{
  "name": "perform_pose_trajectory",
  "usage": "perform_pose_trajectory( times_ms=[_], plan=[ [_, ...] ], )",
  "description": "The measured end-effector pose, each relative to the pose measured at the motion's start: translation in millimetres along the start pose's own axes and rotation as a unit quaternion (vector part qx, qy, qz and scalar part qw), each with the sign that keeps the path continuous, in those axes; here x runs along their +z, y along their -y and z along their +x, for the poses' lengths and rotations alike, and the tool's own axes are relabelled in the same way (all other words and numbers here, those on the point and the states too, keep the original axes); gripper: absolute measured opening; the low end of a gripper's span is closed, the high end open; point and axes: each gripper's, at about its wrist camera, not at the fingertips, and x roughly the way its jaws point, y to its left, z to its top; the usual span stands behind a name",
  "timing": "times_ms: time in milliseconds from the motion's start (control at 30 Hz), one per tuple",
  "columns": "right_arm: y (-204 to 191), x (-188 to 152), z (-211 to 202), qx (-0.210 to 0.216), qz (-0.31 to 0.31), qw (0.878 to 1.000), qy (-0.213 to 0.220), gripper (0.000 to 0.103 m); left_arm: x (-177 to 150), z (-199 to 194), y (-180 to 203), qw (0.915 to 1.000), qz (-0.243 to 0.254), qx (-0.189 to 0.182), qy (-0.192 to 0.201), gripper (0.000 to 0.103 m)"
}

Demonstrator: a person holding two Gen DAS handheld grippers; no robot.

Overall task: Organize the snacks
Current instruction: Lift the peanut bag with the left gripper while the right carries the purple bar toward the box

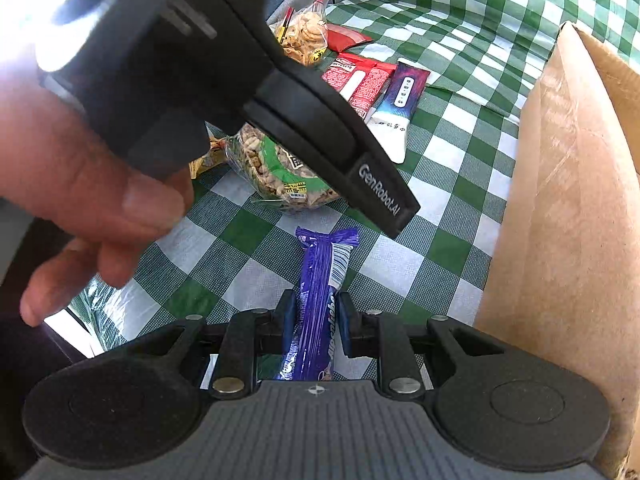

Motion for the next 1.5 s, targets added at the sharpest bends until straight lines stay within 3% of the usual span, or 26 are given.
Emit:
perform_pose_trajectory(
  times_ms=[133,267,467,600,767,1000,1233,1500],
  plan=[
    [0,-1,-1,0.000,-0.004,1.000,0.001,0.023,1,-1,1,1.0000,0.000,-0.003,0.007,0.085],
    [0,-2,-2,-0.006,-0.007,1.000,0.005,0.018,1,-7,-1,0.9998,0.005,-0.001,0.021,0.085],
    [-2,-2,-9,-0.010,-0.005,1.000,0.021,0.016,4,-28,-17,0.9971,-0.047,-0.014,0.058,0.084],
    [-3,-1,-21,-0.012,-0.004,0.999,0.050,0.015,6,-46,-29,0.9925,-0.082,-0.012,0.090,0.084],
    [-5,4,-43,-0.015,-0.011,0.995,0.100,0.015,6,-75,-50,0.9809,-0.138,-0.015,0.136,0.084],
    [0,8,-82,-0.013,-0.016,0.982,0.190,0.015,4,-102,-69,0.9650,-0.202,-0.023,0.166,0.085],
    [18,5,-113,-0.010,-0.003,0.968,0.252,0.015,11,-120,-63,0.9600,-0.205,-0.023,0.189,0.085],
    [59,-2,-139,-0.020,0.037,0.956,0.290,0.015,20,-126,-48,0.9502,-0.201,-0.057,0.231,0.085]
  ],
)
